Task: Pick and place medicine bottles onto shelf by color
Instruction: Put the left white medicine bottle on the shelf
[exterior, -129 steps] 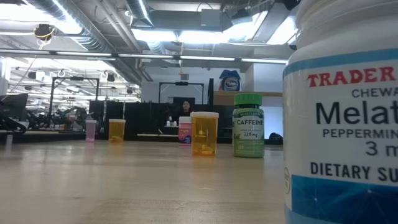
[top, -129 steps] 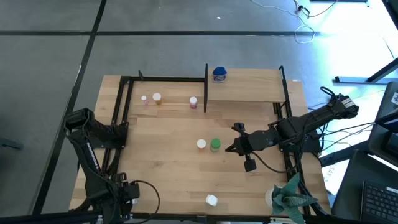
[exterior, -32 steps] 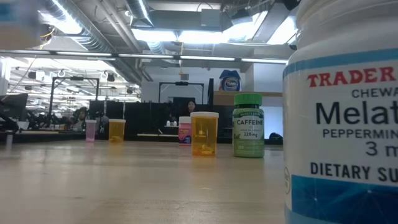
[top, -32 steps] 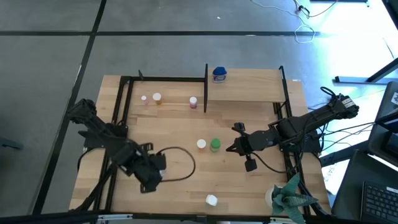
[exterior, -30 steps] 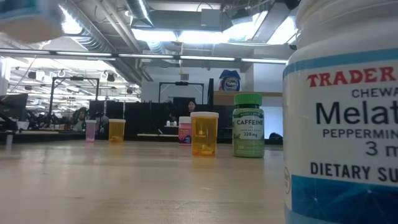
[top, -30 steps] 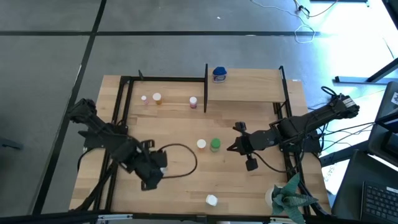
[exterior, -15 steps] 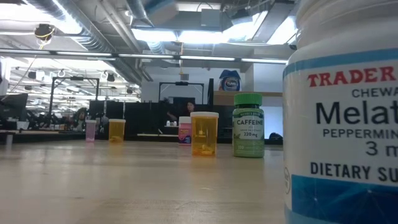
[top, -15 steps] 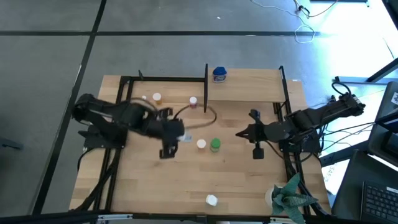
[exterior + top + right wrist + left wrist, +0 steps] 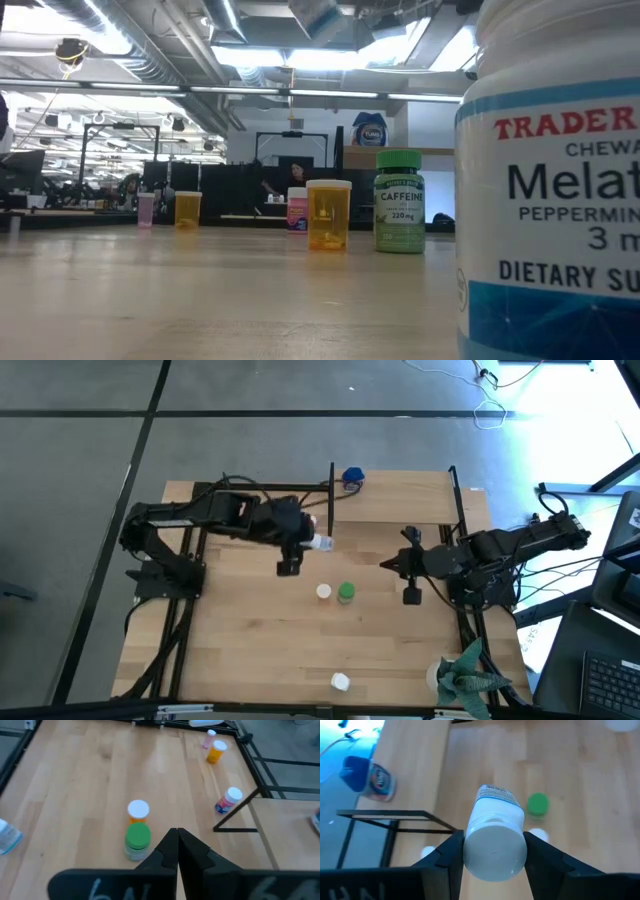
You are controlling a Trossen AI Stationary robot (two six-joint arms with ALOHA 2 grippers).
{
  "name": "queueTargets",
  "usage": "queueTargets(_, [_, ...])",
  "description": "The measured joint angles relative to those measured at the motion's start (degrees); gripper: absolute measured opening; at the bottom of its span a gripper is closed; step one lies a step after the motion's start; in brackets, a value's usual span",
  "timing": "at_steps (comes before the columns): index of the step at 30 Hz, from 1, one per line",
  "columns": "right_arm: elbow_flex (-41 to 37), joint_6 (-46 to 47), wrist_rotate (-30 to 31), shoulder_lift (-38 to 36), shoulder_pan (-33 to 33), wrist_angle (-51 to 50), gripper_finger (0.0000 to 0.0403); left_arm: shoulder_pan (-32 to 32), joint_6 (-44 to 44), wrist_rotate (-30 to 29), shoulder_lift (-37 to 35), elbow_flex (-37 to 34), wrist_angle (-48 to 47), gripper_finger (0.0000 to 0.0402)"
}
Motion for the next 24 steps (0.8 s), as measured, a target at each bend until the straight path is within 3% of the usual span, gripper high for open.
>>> queueTargets(11, [0.0, -2.2, 0.0, 0.0, -5.7, 2.0, 0.0029, 9.2, 11.0, 6.4, 1.8, 0.2, 12.4, 0.0151])
queueTargets(24, [0.0, -7.1, 0.5, 0.4, -11.4, 5.6, 0.0031, 13.8, 16.4, 9.9, 6.3, -0.1, 14.2, 0.0151])
